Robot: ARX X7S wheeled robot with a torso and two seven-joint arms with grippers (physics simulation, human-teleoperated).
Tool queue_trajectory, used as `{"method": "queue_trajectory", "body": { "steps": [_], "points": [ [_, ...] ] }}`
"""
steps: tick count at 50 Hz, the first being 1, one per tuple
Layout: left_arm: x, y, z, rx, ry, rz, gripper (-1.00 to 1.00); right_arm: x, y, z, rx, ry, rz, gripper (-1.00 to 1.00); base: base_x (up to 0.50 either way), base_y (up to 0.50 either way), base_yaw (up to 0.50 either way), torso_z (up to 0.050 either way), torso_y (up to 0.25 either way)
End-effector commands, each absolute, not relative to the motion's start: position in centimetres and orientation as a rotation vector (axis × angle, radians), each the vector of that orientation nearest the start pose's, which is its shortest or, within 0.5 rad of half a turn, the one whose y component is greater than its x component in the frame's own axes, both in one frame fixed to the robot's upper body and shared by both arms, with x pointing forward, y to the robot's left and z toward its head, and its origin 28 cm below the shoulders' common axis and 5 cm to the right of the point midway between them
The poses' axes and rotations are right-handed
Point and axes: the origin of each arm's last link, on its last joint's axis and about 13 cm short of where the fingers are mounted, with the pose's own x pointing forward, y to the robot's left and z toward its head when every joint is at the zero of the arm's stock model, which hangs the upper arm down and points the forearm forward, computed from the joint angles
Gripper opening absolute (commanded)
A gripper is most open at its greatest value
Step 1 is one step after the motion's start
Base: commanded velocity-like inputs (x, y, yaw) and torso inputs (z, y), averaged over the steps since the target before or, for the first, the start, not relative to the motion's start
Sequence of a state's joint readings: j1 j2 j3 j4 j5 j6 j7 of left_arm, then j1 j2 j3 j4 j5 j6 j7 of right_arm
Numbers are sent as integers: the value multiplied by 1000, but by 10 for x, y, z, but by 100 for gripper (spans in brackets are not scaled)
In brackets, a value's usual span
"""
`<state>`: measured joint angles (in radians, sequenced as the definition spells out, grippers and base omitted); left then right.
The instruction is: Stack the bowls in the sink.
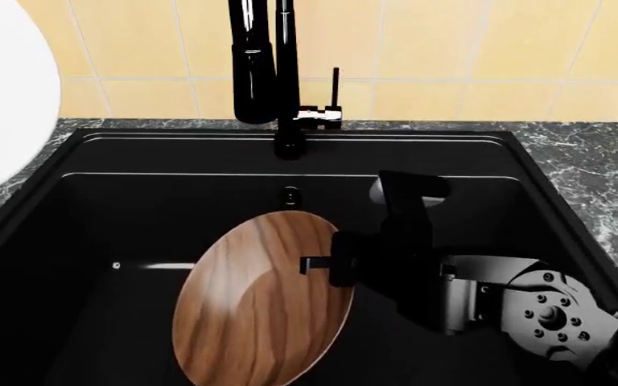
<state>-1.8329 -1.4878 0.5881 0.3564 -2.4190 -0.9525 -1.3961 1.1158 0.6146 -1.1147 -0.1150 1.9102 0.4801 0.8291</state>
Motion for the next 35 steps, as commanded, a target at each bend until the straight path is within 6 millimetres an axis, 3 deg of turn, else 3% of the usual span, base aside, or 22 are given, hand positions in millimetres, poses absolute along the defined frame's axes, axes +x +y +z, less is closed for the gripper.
{"method": "queue_trajectory", "body": {
  "steps": [1, 35],
  "points": [
    [93, 335, 408, -131, -74, 415, -100, 273, -54, 189, 213, 679, 360, -100, 0, 0, 0, 0, 0],
    [92, 338, 405, -135, -74, 417, -100, 282, -48, 181, 146, 727, 308, -100, 0, 0, 0, 0, 1]
  ]
}}
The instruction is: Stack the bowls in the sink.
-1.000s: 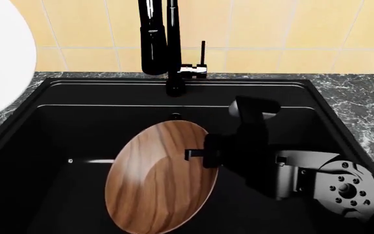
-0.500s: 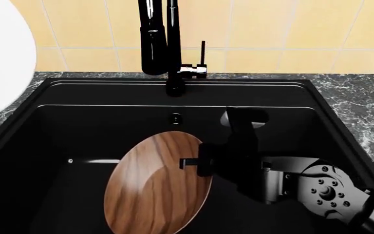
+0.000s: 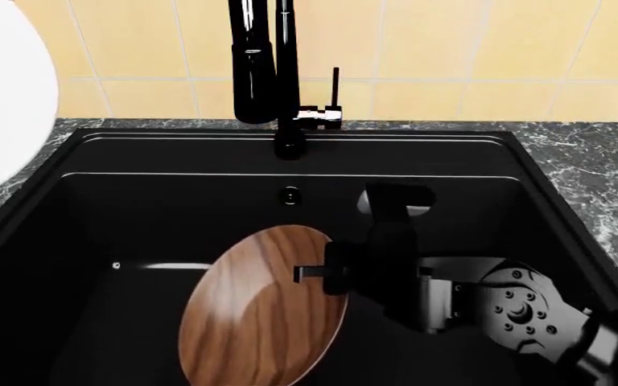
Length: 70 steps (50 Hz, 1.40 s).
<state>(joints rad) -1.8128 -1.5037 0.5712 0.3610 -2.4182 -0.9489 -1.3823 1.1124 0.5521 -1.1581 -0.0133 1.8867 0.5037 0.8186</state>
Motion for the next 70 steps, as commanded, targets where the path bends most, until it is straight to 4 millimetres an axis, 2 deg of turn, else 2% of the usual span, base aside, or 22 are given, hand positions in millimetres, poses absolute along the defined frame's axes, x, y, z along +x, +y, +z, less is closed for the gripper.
{"method": "queue_trajectory", "body": {
  "steps": [1, 42, 70],
  "points": [
    [92, 338, 405, -135, -74, 417, -100, 282, -48, 181, 143, 728, 306, -100, 0, 0, 0, 0, 0],
    [92, 338, 406, -136, -78, 413, -100, 290, -37, 188, 39, 746, 261, -100, 0, 0, 0, 0, 0],
    [90, 338, 405, -136, -79, 413, -100, 292, -34, 177, -52, 780, 223, -100, 0, 0, 0, 0, 0]
  ]
}}
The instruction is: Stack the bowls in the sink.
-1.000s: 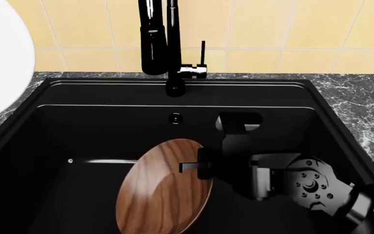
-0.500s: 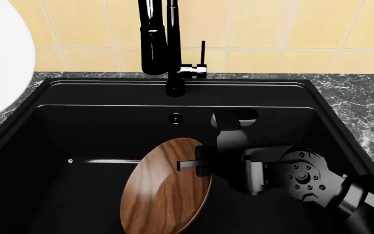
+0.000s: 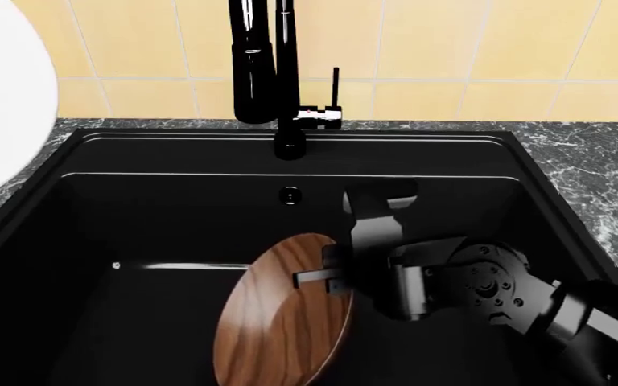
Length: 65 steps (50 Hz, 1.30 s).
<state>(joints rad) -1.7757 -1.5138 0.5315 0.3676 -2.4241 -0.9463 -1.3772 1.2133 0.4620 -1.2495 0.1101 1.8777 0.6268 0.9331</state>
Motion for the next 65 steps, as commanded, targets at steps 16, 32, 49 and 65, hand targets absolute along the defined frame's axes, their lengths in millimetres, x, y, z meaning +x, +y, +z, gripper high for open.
{"method": "queue_trajectory", "body": {
  "steps": [16, 32, 49, 65],
  "points": [
    [92, 338, 405, -135, -79, 412, -100, 297, -29, 171, -32, 786, 232, -100, 0, 0, 0, 0, 1],
    [93, 338, 403, -136, -79, 409, -100, 300, -27, 160, -81, 809, 197, -100, 0, 0, 0, 1, 0],
    [91, 339, 403, -139, -79, 411, -100, 299, -33, 164, -152, 811, 175, 100, 0, 0, 0, 0, 1],
    [90, 338, 404, -139, -80, 411, -100, 294, -43, 186, -178, 764, 144, 100, 0, 0, 0, 0, 0]
  ]
}}
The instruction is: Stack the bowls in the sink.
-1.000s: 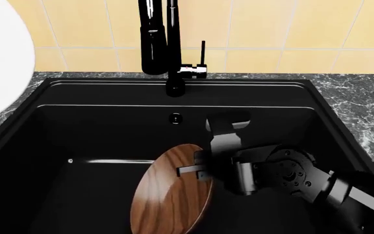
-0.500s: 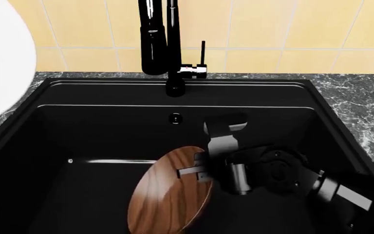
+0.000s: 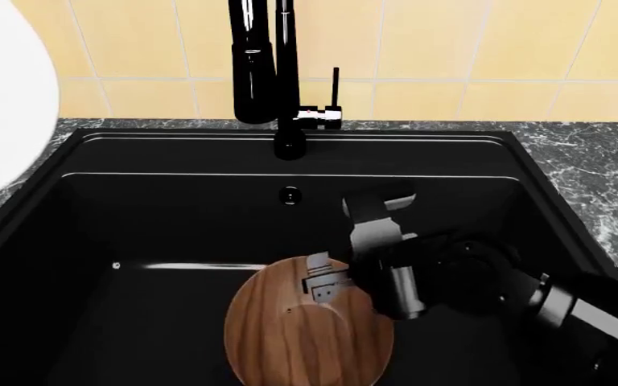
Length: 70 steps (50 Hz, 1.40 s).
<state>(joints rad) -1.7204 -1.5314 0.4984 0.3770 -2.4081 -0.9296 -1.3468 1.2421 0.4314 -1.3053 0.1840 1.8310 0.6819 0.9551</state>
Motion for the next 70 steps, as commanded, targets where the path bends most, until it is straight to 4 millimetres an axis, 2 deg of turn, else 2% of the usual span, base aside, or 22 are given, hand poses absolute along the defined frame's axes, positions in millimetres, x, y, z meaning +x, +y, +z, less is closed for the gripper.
{"method": "queue_trajectory", "body": {
  "steps": [1, 14, 33, 44, 57, 70],
  "points": [
    [89, 338, 404, -139, -80, 411, -100, 293, -45, 190, -180, 755, 139, 100, 0, 0, 0, 0, 0],
    [89, 337, 407, -136, -83, 407, -100, 268, -61, 251, -207, 635, 116, 100, 0, 0, 0, 0, 0],
    [93, 332, 410, -123, -81, 384, -100, 231, -81, 319, -215, 492, 99, 100, 0, 0, 0, 0, 1],
    [98, 325, 413, -97, -72, 352, -100, 206, -102, 362, -162, 387, 34, 100, 0, 0, 0, 0, 0],
    [116, 307, 419, -19, -25, 292, -100, 179, -124, 392, -136, 293, -89, 100, 0, 0, 0, 1, 0],
    [135, 292, 413, 59, 64, 239, -100, 165, -146, 405, -135, 238, -233, 100, 0, 0, 0, 0, 0]
  ]
}}
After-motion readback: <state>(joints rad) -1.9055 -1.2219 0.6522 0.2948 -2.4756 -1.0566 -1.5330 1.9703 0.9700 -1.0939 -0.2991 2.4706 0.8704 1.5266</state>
